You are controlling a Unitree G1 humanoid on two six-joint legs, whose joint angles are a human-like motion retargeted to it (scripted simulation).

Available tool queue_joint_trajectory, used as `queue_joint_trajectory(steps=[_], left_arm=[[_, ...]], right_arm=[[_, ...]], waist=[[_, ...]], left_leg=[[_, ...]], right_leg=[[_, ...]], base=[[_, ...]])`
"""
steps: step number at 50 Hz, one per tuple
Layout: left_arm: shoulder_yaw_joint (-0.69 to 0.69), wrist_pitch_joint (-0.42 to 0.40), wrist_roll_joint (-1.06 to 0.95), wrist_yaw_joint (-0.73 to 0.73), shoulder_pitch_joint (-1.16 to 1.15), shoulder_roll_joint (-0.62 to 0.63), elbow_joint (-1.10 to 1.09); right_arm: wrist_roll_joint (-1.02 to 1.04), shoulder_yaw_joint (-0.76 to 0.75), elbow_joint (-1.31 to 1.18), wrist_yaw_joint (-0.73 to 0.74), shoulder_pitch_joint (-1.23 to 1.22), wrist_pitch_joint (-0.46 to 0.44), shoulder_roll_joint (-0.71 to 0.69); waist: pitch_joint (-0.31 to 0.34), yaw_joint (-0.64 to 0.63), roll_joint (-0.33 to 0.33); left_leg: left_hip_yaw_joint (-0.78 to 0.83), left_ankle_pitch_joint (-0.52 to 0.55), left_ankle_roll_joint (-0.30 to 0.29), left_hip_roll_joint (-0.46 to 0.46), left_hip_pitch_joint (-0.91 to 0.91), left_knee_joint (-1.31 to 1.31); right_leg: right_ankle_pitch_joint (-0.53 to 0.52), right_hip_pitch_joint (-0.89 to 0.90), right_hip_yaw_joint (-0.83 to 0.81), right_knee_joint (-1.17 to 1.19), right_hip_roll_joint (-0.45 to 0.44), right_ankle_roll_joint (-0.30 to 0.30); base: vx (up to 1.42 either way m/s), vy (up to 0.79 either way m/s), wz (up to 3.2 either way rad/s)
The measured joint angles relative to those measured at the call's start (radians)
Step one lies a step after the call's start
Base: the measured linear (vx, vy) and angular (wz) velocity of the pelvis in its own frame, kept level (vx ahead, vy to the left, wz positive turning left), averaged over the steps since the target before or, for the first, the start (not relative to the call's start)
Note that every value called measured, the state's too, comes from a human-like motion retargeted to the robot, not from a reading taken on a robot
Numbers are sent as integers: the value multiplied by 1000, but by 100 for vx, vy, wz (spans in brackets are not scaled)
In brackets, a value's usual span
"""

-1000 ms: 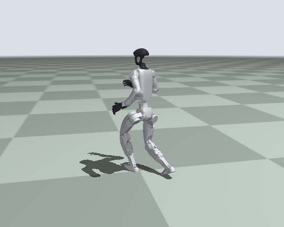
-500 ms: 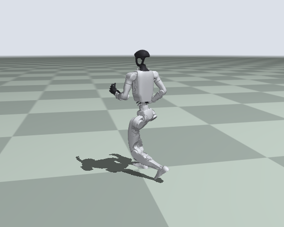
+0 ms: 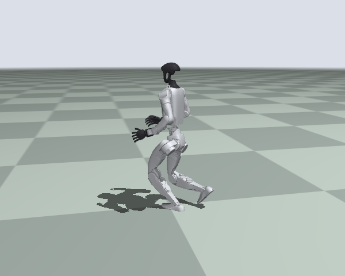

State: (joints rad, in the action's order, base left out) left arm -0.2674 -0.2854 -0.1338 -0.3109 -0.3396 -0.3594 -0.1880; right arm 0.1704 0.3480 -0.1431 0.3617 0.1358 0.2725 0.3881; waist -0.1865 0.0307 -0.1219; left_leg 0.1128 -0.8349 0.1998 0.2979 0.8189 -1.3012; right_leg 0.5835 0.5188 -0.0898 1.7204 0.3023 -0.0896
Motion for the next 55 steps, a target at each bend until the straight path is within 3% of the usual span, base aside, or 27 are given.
queue_joint_trajectory(steps=[3, 5, 8, 11, 15, 18, 21, 25, 28, 31, 33, 36, 40, 44, 49, 52, 55], left_arm=[[-32, 9, -3, -70, 249, 50, -54], [-35, 0, -24, -76, 363, 71, -48], [-43, -40, -47, -55, 459, 74, -2], [-68, -83, -41, -22, 481, 65, 46], [-86, -76, -43, 21, 400, 63, 76], [-79, -23, -57, 42, 277, 65, 37], [-39, 31, -87, 73, 134, 52, -23], [32, 39, -146, 155, -91, -7, -31], [69, 20, -174, 180, -204, -37, -28], [65, 13, -180, 163, -227, -26, -15], [50, 7, -156, 133, -188, -11, 1], [13, 13, -103, 38, 8, 23, -3], [-24, 15, -117, -58, 365, 80, -41], [-29, -31, -156, -36, 533, 89, -1], [-80, -77, -131, 29, 548, 75, 37], [-104, -56, -131, 63, 464, 77, 32], [-107, -1, -137, 76, 333, 84, -18]], right_arm=[[-8, 12, -113, -12, 47, 14, -11], [-41, 15, -148, -37, 94, 23, 4], [-92, 3, -165, -66, 172, 23, 40], [-125, -30, -170, -80, 243, 21, 55], [-139, -48, -155, -63, 252, 8, 43], [-114, -40, -138, -30, 150, -12, 34], [-84, -26, -120, 5, -37, -31, 26], [-109, -44, -36, 16, -186, -20, 37], [-130, -50, 27, -14, -193, 2, 44], [-126, -40, 24, -34, -148, 11, 31], [-105, -28, -14, -32, -97, 5, 10], [-64, -13, -137, -13, -24, -15, -31], [-85, 1, -301, -43, 68, -11, -37], [-176, -11, -296, -114, 193, -3, 27], [-225, -66, -237, -140, 305, 1, 58], [-223, -69, -198, -122, 279, -2, 44], [-194, -58, -164, -76, 156, -16, 28]], waist=[[1, 92, 7], [-7, 138, 41], [-1, 147, 145], [-10, 125, 232], [-3, 64, 266], [28, -8, 240], [23, -105, 207], [26, -159, 102], [-3, -155, 27], [-26, -111, -7], [-26, -74, -12], [-10, 4, -16], [-29, 148, 7], [-17, 184, 146], [-13, 146, 281], [-6, 98, 292], [21, 26, 273]], left_leg=[[-25, -38, 0, 19, -120, 72], [-48, -38, -35, -8, -227, 138], [-86, 27, -138, -142, -395, 189], [-121, 190, -248, -260, -484, 150], [-145, 356, -311, -325, -476, -126], [-124, 294, -254, -362, -353, -405], [-102, 165, -148, -399, -80, -532], [-29, 95, -85, -280, 122, -238], [9, 111, -108, -137, 142, 170], [24, 121, -90, -44, 130, 257], [33, 87, -47, -20, 114, 137], [27, -18, 15, 4, 43, 11], [-20, -38, -4, 35, -137, 137], [-78, 14, -133, -117, -386, 222], [-131, 277, -298, -302, -535, 131], [-136, 359, -310, -344, -522, -90], [-112, 309, -253, -390, -423, -377]], right_leg=[[110, 235, 22, 41, 33, 63], [144, 354, 9, -48, 2, 80], [134, 406, -62, -341, -160, 62], [94, 393, -92, -627, -334, 34], [110, 357, -101, -574, -434, 95], [239, 301, -86, -411, -437, 182], [289, 227, -59, -426, -436, 196], [238, -12, -3, -512, -323, 73], [50, -145, 12, -547, -221, -58], [-88, -174, 9, -406, -142, -117], [-106, -150, -2, -239, -90, -104], [-18, -3, 2, 11, -3, -22], [120, 342, 45, 92, 50, 66], [134, 461, -27, -217, -129, 62], [103, 421, -87, -611, -377, 38], [144, 389, -99, -526, -426, 99], [267, 331, -91, -380, -438, 188]], base=[[-6, 0, 39], [2, -2, -14], [9, -6, -72], [5, -8, -56], [-5, -4, -17], [-6, -4, 27], [-6, -3, 23], [6, 1, 90], [6, 6, 95], [-3, 6, 76], [-5, 4, 44], [-5, 4, 37], [-5, 1, 47], [10, -6, -63], [5, -8, -46], [-6, -4, -12], [-7, -4, 17]])
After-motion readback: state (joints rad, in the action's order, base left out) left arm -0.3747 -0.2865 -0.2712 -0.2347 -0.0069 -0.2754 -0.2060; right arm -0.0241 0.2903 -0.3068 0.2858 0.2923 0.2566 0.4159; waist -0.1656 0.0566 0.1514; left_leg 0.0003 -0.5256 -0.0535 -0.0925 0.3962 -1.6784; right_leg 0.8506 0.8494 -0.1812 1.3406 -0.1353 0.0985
